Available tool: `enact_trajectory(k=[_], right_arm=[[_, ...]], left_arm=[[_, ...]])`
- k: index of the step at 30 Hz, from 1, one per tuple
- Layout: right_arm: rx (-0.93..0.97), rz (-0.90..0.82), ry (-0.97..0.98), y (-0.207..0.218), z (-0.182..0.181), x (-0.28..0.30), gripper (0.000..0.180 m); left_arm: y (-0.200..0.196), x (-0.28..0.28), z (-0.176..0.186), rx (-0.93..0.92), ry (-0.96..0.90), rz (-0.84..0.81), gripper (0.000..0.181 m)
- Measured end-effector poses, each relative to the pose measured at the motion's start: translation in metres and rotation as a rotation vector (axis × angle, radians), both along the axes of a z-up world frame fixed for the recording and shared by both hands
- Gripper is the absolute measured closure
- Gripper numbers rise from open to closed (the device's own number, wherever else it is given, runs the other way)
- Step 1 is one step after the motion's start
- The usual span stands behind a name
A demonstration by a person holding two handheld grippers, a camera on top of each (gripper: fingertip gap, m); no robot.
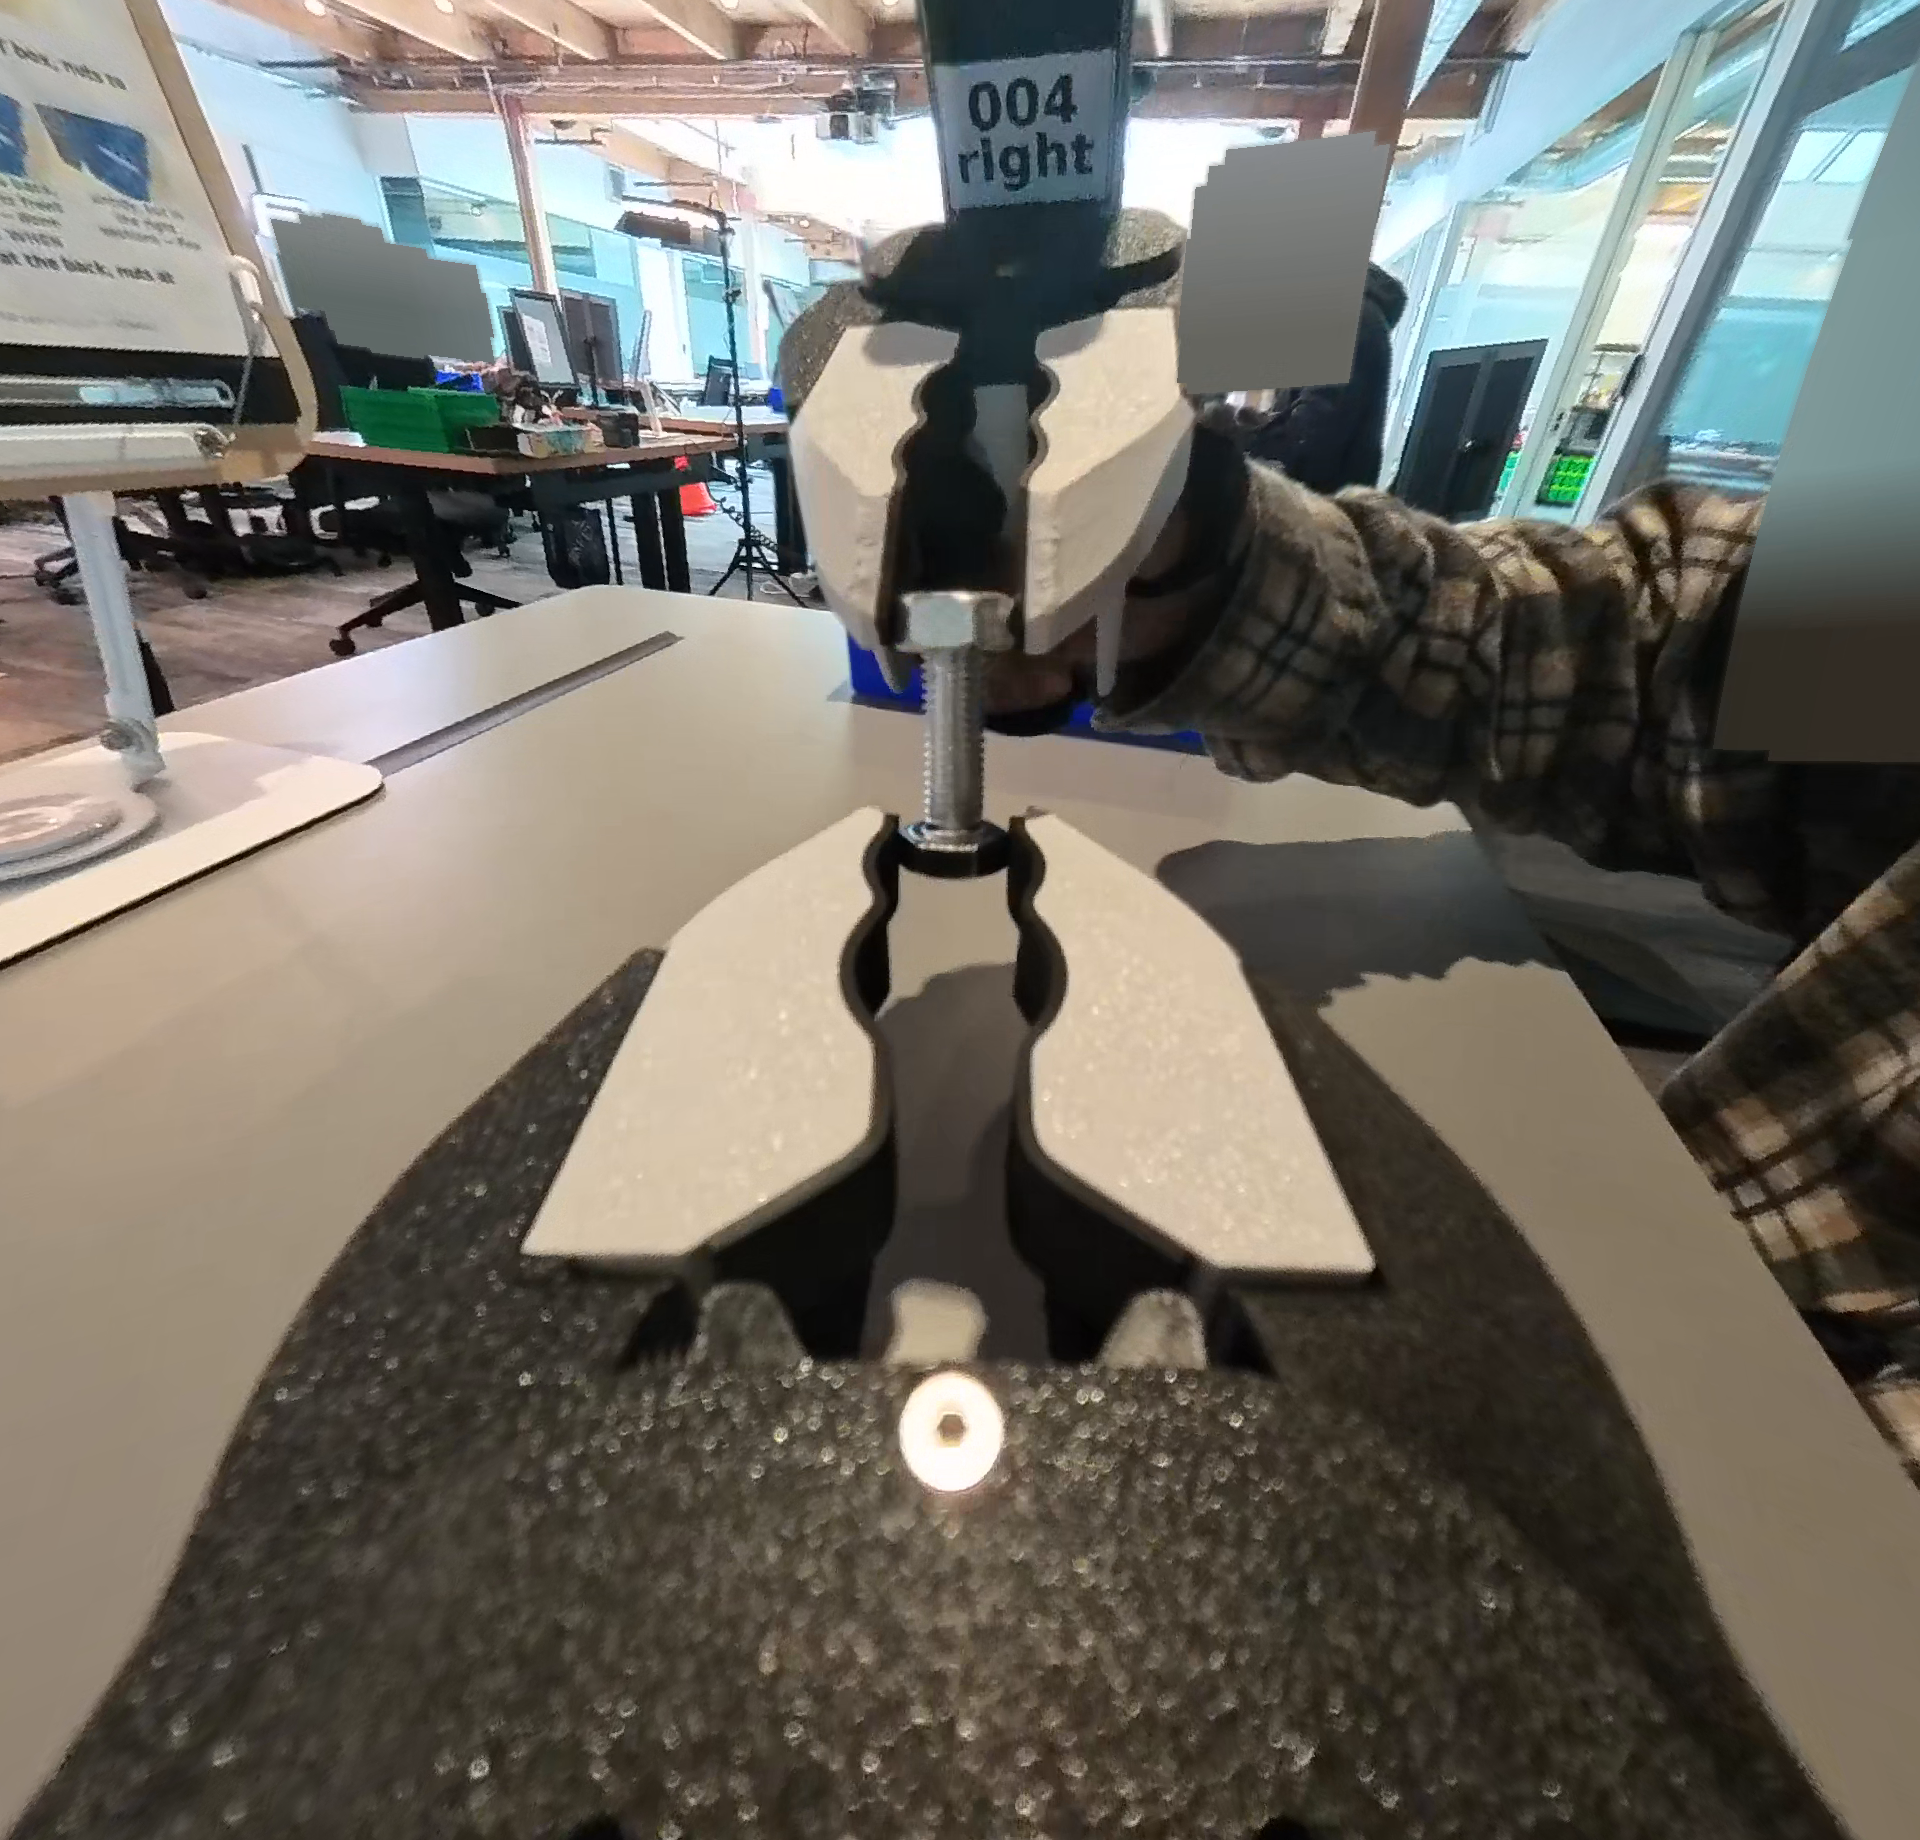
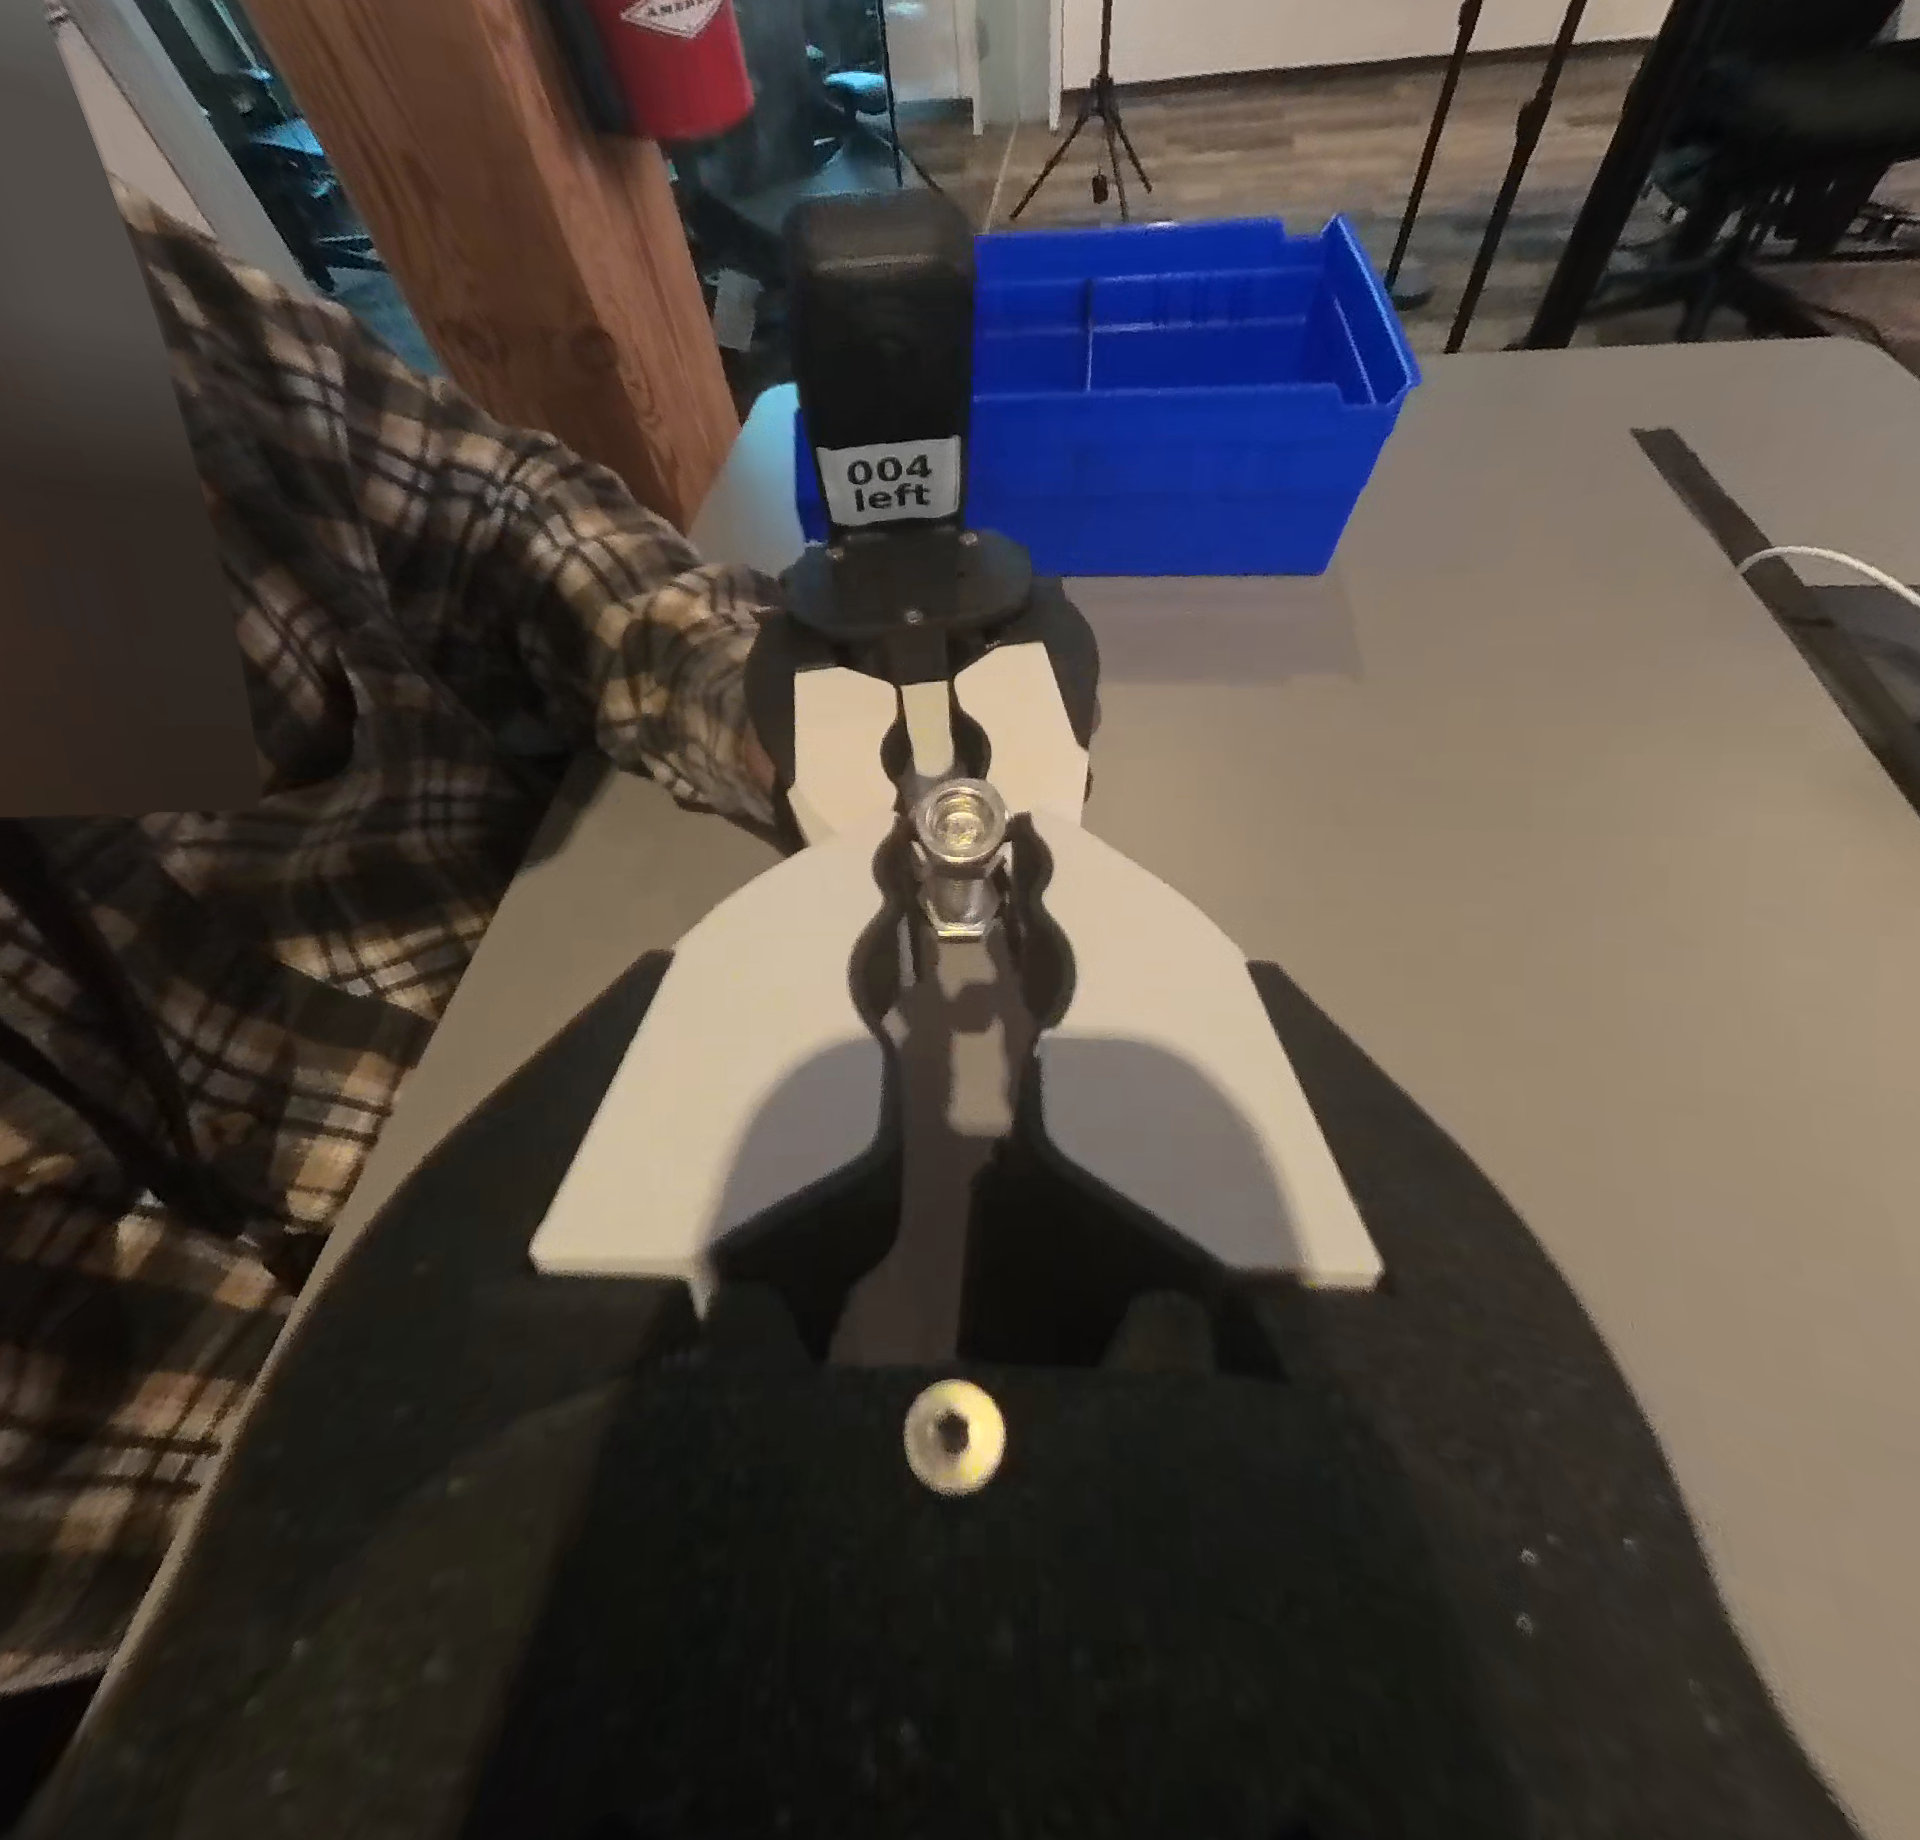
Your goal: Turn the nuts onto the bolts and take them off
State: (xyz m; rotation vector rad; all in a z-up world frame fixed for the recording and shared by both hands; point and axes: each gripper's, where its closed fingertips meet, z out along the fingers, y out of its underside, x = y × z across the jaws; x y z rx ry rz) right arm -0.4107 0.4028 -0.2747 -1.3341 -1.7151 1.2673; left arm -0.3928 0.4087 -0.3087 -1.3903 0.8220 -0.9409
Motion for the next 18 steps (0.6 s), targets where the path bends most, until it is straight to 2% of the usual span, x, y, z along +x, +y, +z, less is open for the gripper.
enact_trajectory(k=[18], right_arm=[[0.03, -0.019, -0.007, 0.0035, -0.0008, -0.0002, 0.161]], left_arm=[[0.0052, -0.0014, -0.0027, -0.006, 0.035, 0.036, 0.162]])
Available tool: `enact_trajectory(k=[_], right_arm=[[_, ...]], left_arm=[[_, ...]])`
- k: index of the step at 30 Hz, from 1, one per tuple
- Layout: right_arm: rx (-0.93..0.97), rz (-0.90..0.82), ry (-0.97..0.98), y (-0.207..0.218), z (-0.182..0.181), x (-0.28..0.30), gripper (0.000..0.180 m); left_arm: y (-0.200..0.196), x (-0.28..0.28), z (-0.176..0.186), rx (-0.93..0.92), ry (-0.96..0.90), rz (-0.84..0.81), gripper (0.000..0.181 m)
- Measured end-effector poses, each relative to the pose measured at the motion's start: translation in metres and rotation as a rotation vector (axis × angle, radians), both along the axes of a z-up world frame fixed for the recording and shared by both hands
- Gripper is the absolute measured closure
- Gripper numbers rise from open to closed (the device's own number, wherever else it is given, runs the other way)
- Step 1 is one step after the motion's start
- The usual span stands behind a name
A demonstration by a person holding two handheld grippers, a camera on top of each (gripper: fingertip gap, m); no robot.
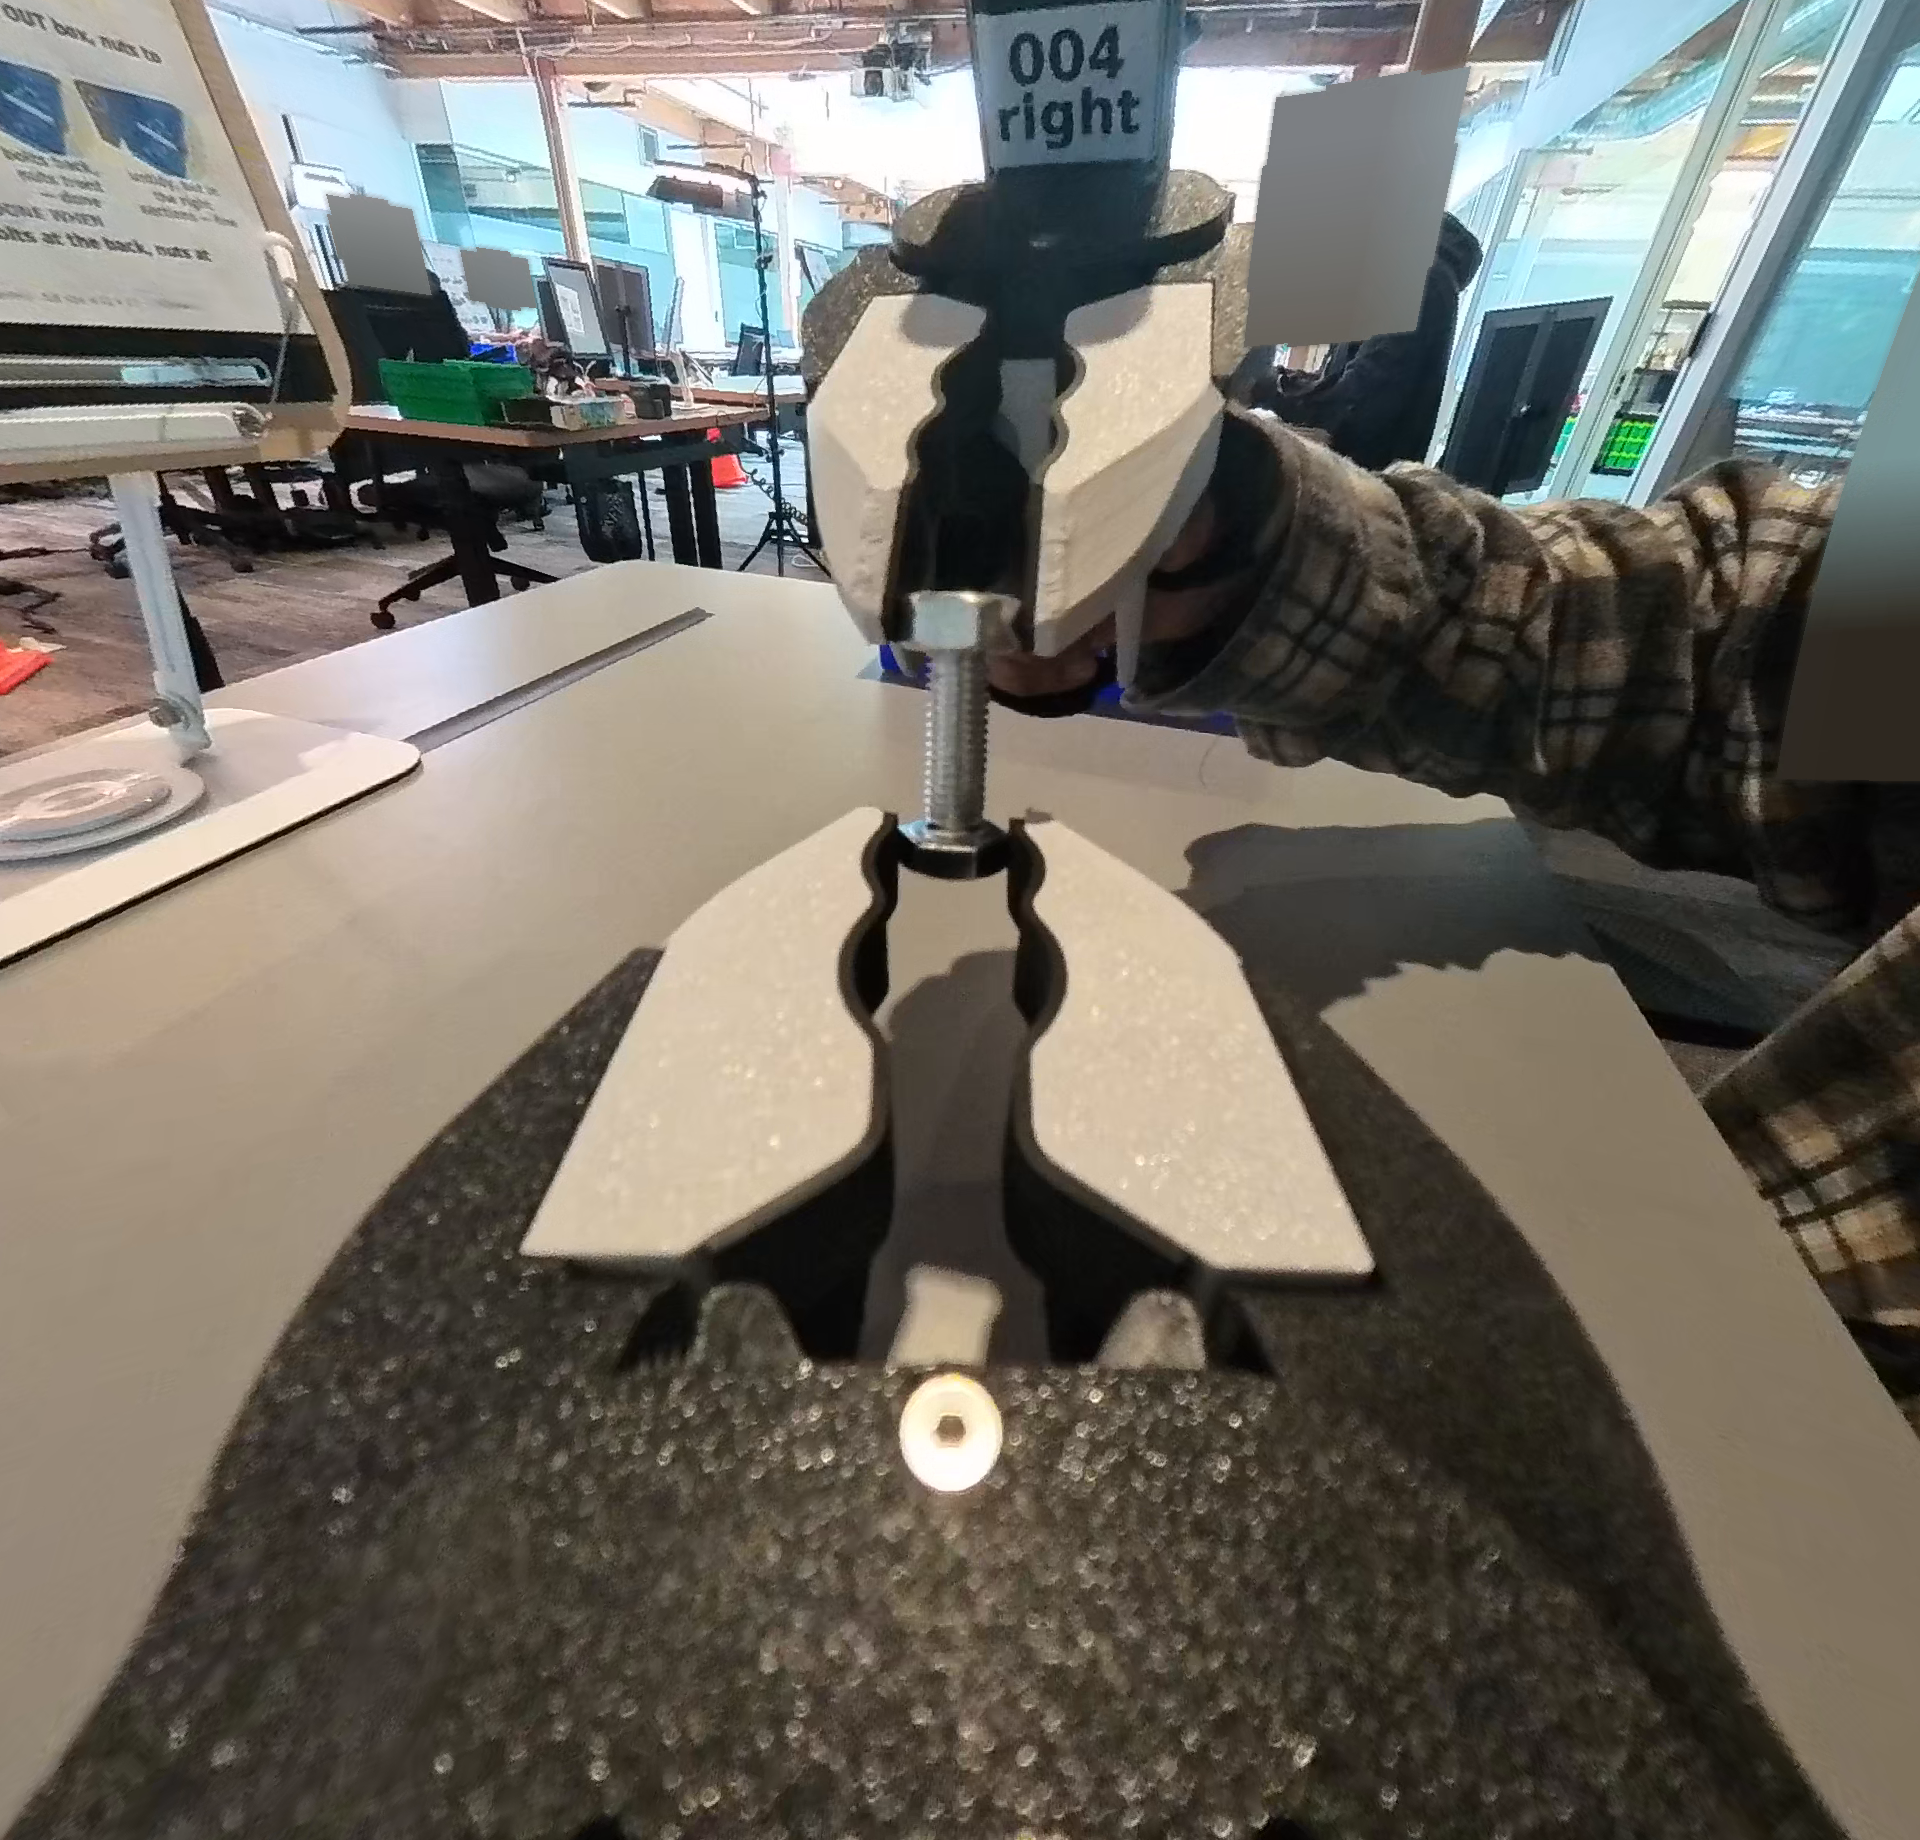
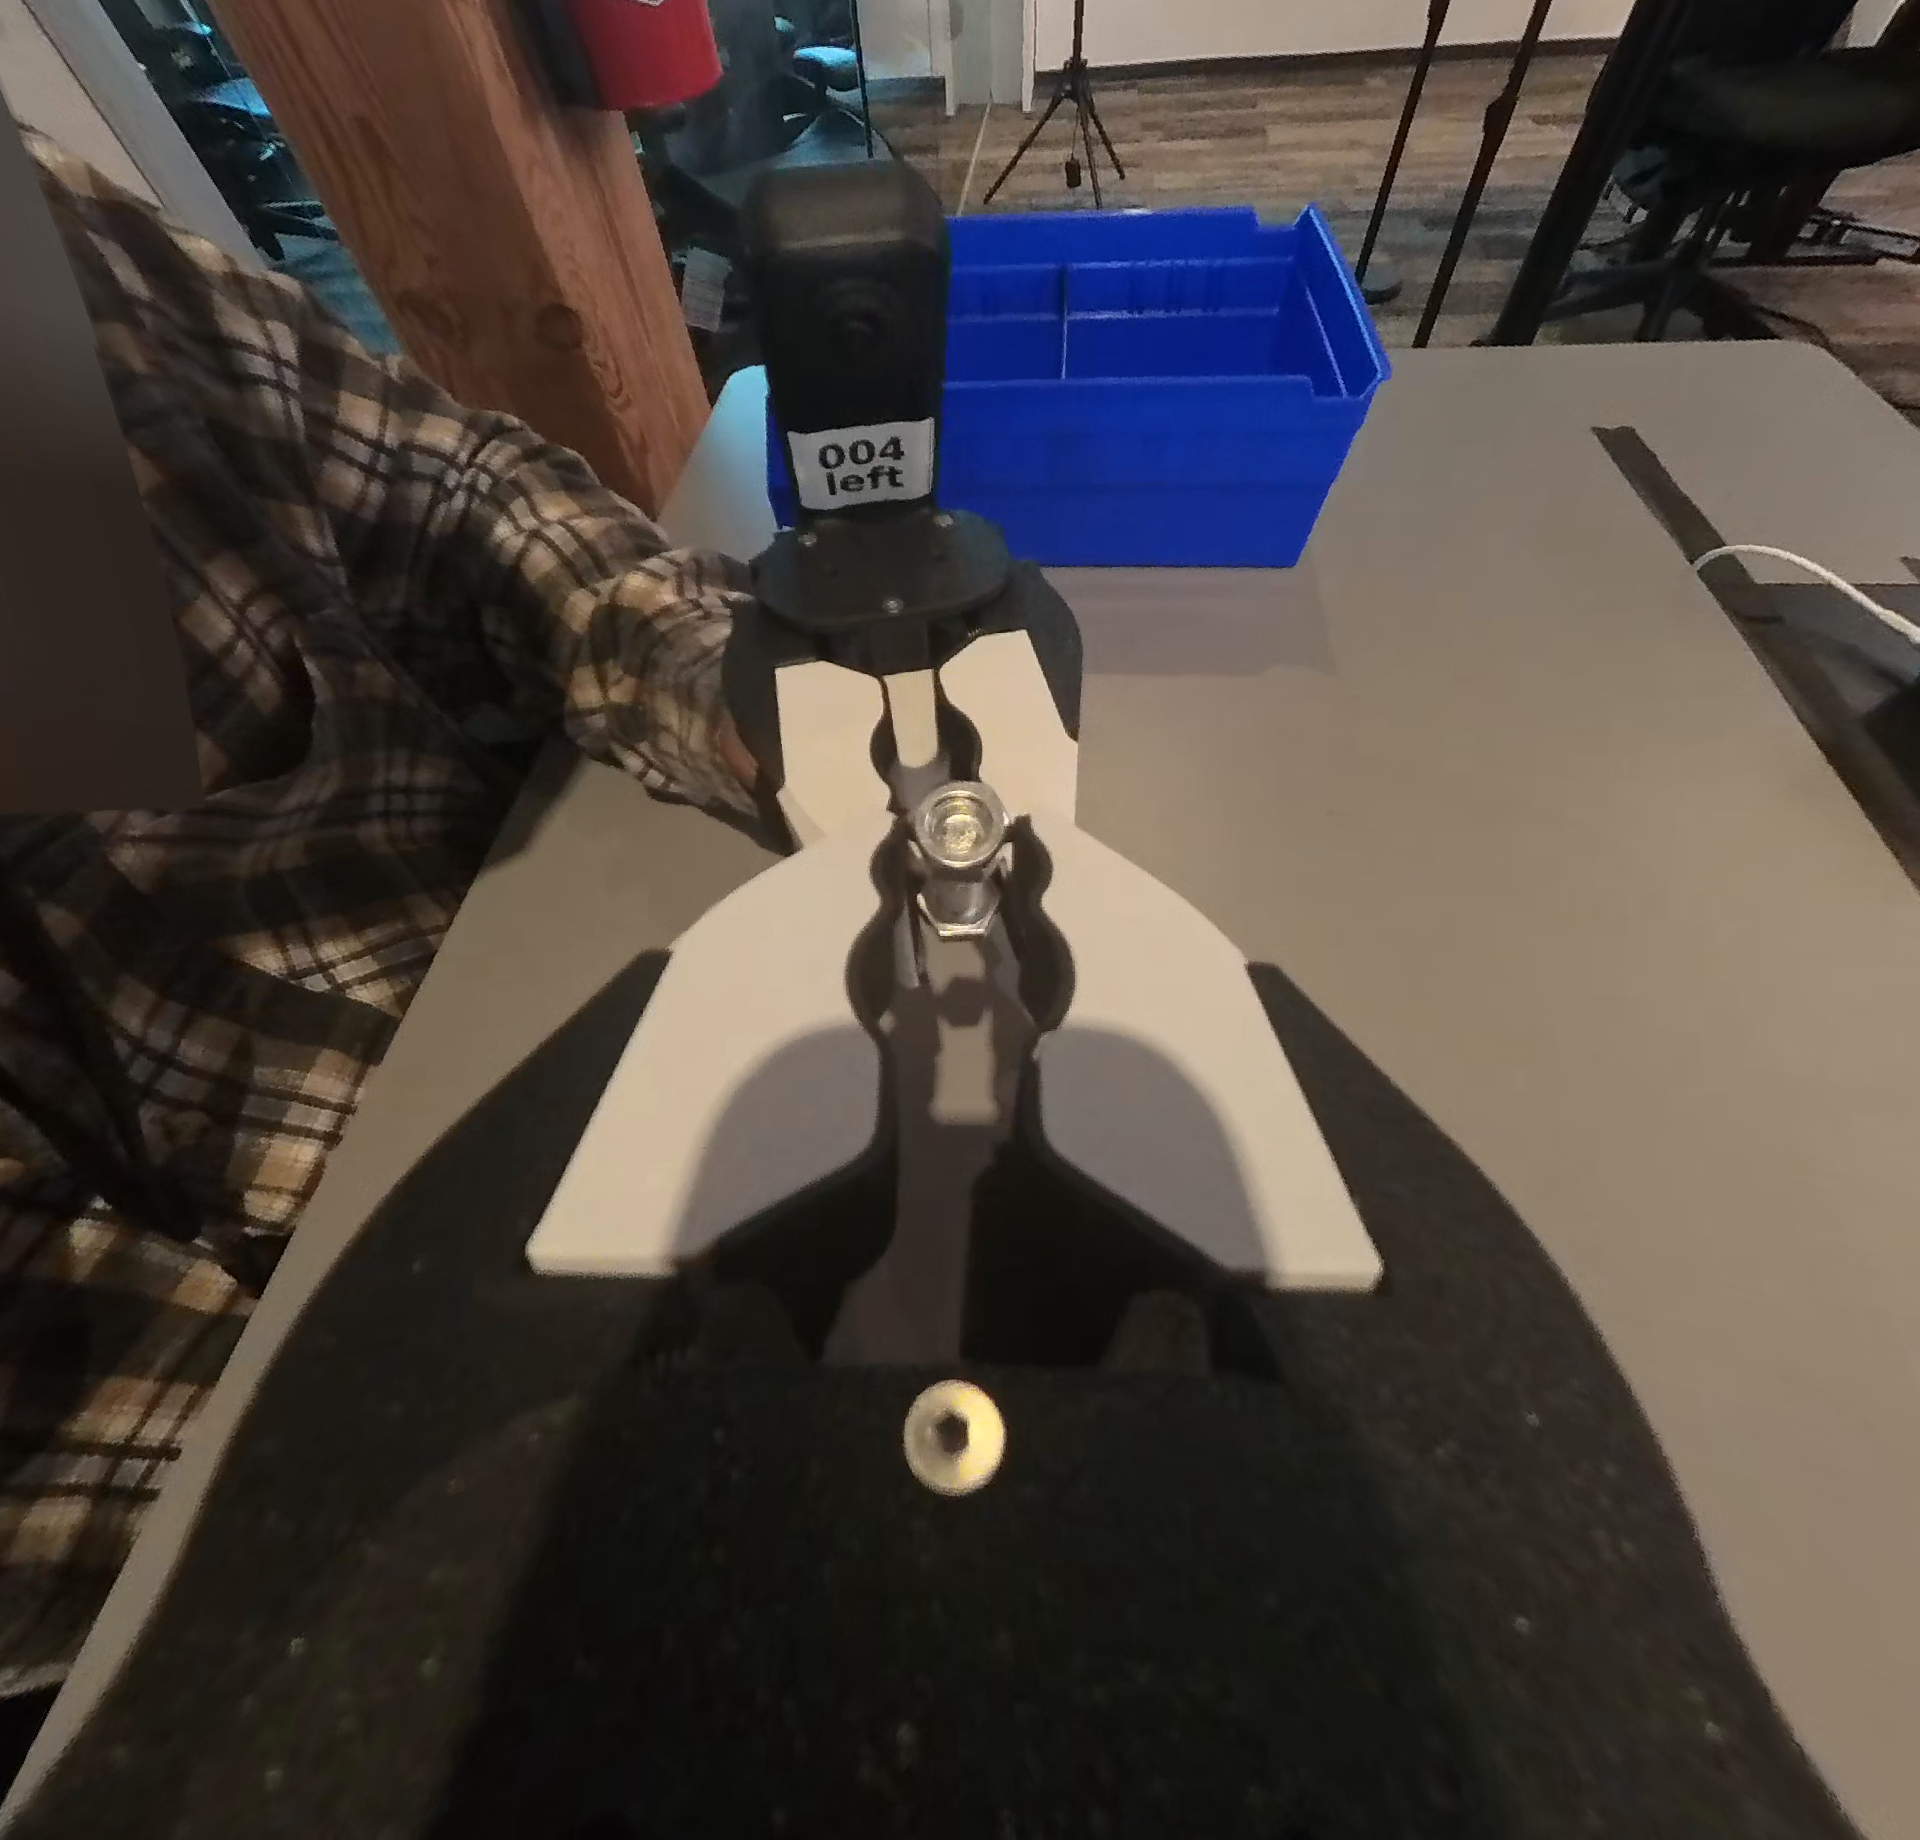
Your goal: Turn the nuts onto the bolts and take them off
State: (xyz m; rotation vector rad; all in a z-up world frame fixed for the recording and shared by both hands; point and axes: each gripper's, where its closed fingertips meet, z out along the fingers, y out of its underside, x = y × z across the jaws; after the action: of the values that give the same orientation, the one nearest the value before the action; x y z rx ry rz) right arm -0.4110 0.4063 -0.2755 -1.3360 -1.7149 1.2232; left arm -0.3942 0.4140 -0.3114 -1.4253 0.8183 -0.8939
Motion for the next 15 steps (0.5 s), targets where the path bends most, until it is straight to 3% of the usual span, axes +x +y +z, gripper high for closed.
enact_trajectory(k=[8, 10, 13, 15], right_arm=[[-0.001, -0.002, 0.017, 0.001, 0.0, -0.003, 0.148], [0.001, -0.001, 0.041, 0.001, 0.003, -0.002, 0.138], [-0.034, -0.023, 0.152, 0.001, 0.012, -0.003, 0.099], [-0.097, 0.01, 0.285, -0.009, 0.019, -0.004, 0.087]], left_arm=[[0.0, -0.001, 0.002, -0.008, -0.02, -0.009, 0.161], [0.0, -0.001, 0.002, -0.009, -0.022, -0.01, 0.161], [0.0, -0.002, 0.004, -0.024, -0.044, -0.027, 0.161], [0.0, -0.003, 0.005, -0.039, -0.068, -0.038, 0.161]])
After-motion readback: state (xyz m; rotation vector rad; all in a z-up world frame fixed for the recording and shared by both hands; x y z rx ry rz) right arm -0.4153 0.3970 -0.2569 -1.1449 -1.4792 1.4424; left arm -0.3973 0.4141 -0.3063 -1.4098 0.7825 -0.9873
